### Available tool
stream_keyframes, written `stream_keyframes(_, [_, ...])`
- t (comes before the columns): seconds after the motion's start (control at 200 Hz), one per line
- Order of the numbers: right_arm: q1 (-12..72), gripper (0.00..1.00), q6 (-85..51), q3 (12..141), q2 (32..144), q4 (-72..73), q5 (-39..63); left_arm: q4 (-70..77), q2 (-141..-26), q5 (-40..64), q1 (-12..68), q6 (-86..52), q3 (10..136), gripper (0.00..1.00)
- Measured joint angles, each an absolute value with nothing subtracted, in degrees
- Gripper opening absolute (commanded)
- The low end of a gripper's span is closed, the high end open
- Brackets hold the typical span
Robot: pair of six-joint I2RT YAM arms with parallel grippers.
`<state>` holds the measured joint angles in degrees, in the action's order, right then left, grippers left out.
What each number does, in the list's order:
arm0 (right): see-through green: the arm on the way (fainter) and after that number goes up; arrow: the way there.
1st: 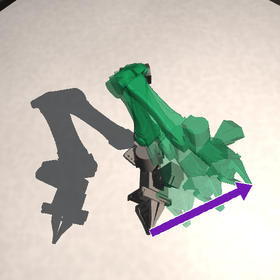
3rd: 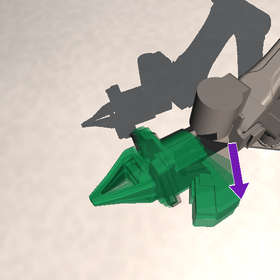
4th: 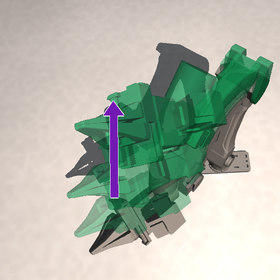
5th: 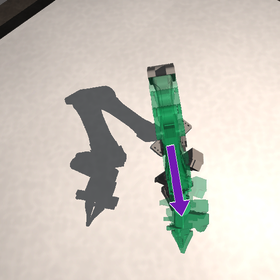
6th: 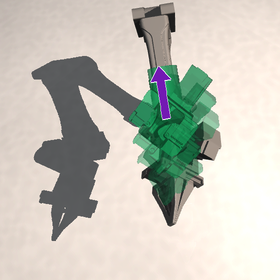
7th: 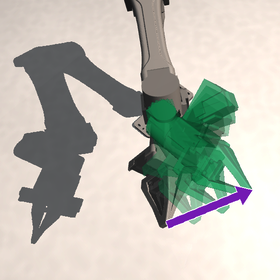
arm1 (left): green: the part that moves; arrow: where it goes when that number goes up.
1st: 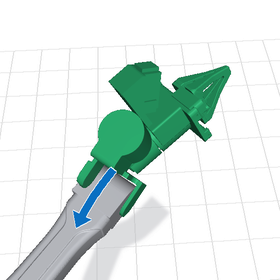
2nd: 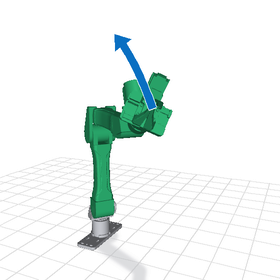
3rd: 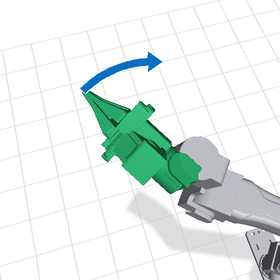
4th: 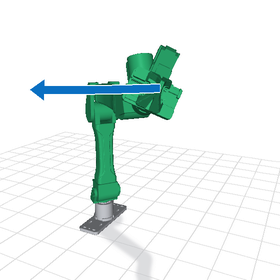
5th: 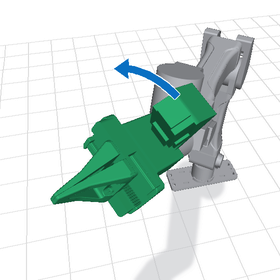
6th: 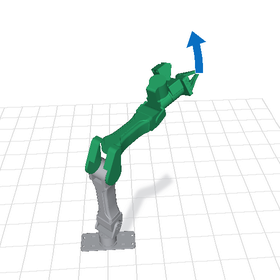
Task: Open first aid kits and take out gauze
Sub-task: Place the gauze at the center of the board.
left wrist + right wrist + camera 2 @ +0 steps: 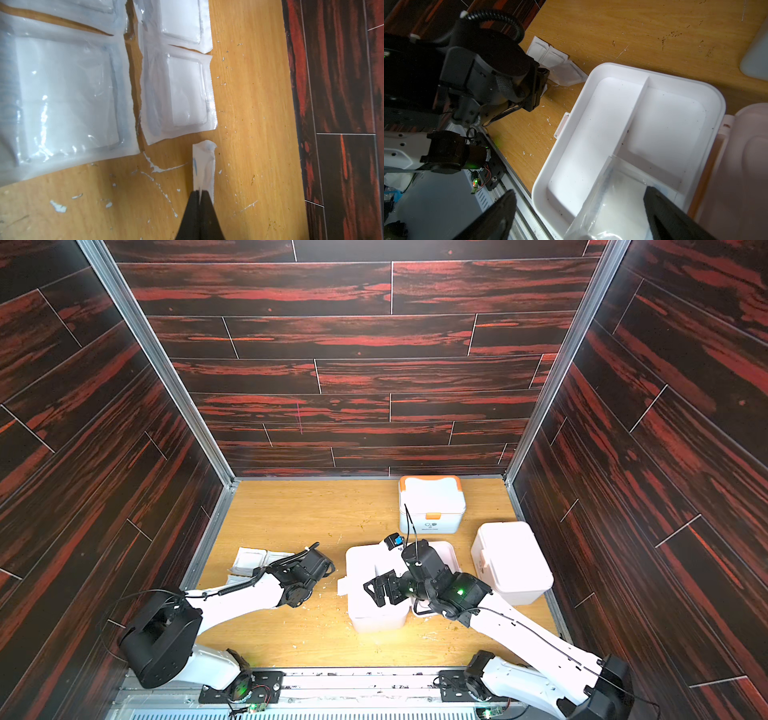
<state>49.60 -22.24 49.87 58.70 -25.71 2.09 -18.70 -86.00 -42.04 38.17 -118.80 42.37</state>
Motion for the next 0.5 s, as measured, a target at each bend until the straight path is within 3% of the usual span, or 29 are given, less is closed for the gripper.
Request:
stream_keyframes(0.18, [49.60,0.99,-22.24,49.87,58.70,-25.71,2.09,-16.95,-88.97,-41.30,37.87,-119.00,42.63,0.02])
stream_keyframes(0.501, [49.65,0.99,-22.46,49.87,58.70,-25.74,2.09,-15.11,-91.74,-40.16,37.65,-119.04,42.85,0.13])
